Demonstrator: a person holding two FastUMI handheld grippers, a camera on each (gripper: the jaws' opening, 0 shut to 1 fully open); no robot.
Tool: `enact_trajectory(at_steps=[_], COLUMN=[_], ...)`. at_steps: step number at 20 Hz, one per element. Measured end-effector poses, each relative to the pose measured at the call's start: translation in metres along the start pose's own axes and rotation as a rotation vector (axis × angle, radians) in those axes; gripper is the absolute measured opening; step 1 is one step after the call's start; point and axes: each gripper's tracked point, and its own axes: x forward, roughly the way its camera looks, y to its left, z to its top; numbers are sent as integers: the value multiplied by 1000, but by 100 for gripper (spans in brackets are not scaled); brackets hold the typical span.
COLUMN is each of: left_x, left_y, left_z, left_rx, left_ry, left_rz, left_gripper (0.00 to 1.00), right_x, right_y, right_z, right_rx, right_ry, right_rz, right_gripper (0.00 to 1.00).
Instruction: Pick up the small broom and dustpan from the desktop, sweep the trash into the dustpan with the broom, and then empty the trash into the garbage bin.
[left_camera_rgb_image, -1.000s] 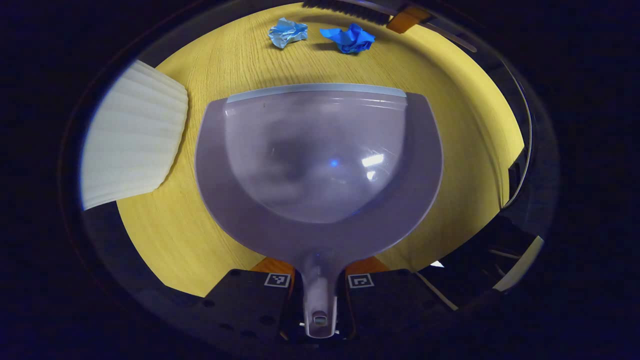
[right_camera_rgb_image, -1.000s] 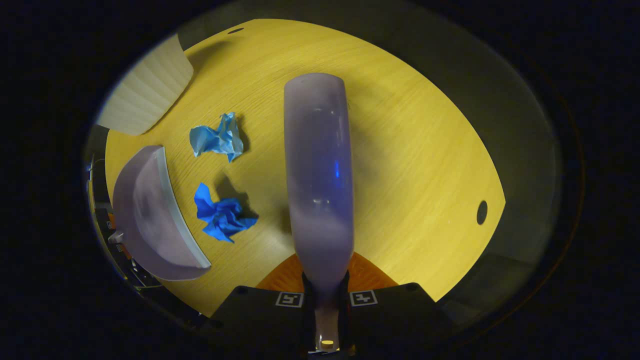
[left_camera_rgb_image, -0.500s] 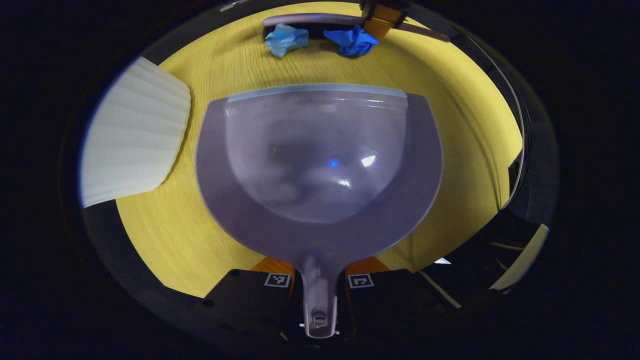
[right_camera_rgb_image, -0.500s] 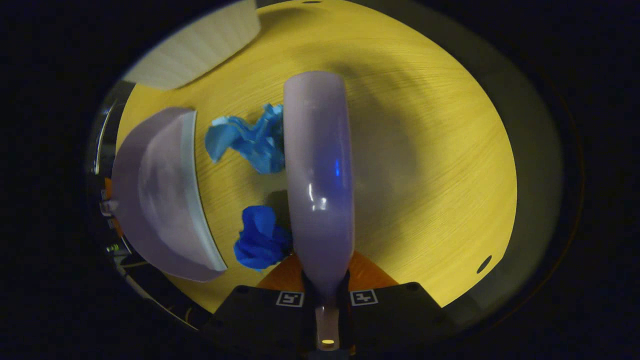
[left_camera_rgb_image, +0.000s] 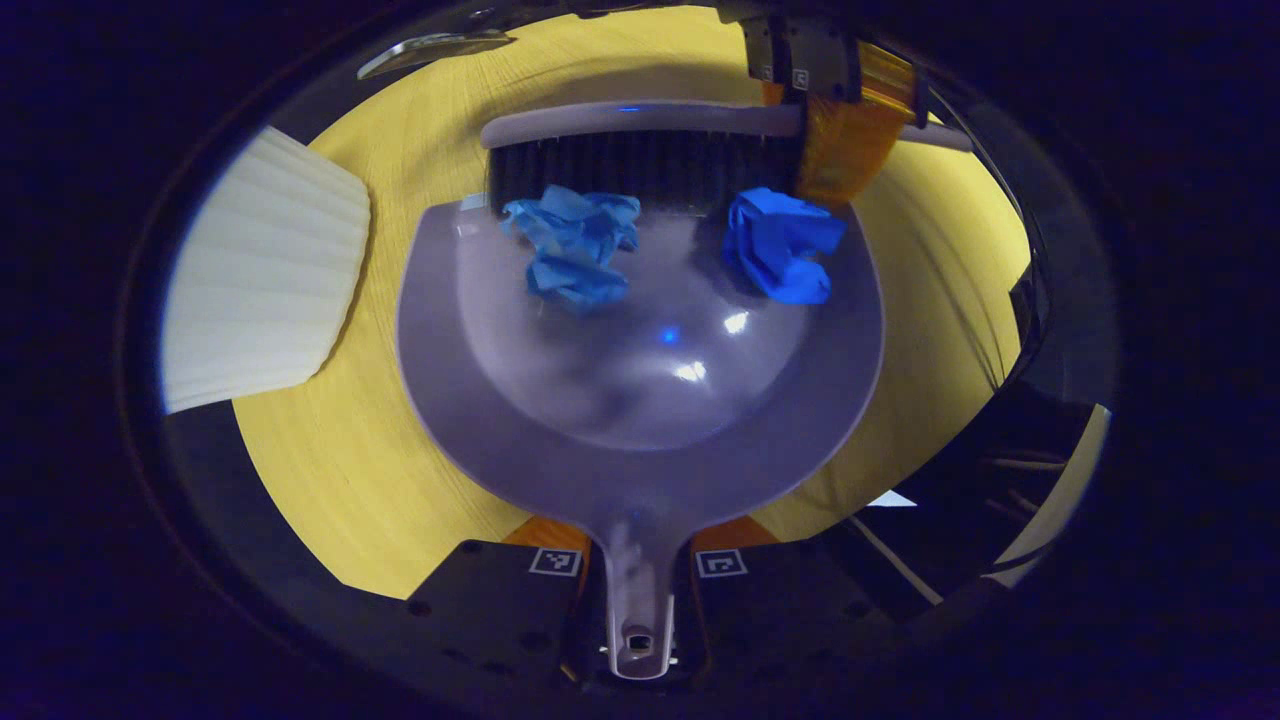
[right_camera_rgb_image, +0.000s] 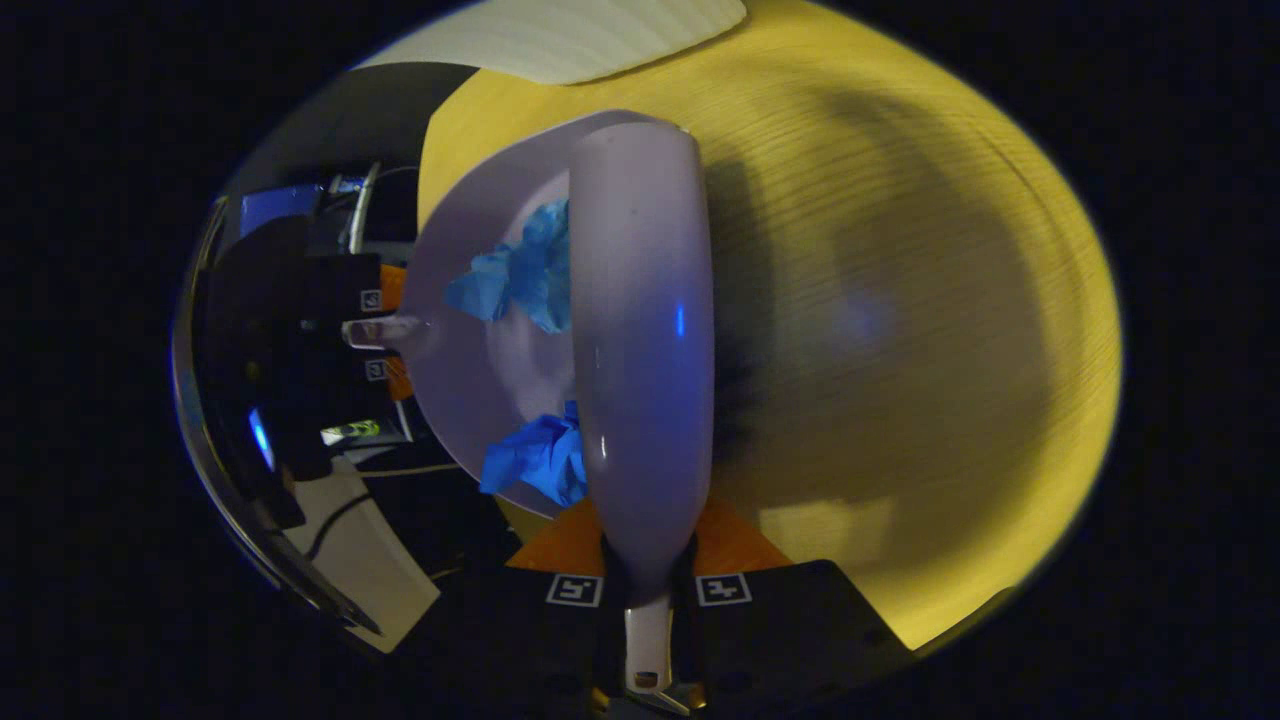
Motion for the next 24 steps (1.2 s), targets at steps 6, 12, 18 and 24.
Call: enact_trajectory(at_steps=[6,12,18,24], left_x=[2,-19,-77,-138], left_y=[-3,-16,-18,33], left_z=[11,19,11,17], left_rx=[-29,-91,-119,-125], left_ry=[-123,-402,-683,-842], left_rz=[14,51,43,237], left_gripper=[25,25,25,25], right_x=[-30,-140,-185,-200], right_y=[10,28,4,18], right_z=[30,9,-59,-80], right_rx=[42,196,476,573], right_ry=[-242,-857,-1294,-1464], right_rz=[-26,-127,-292,-355], right_gripper=[19,19,18,18])
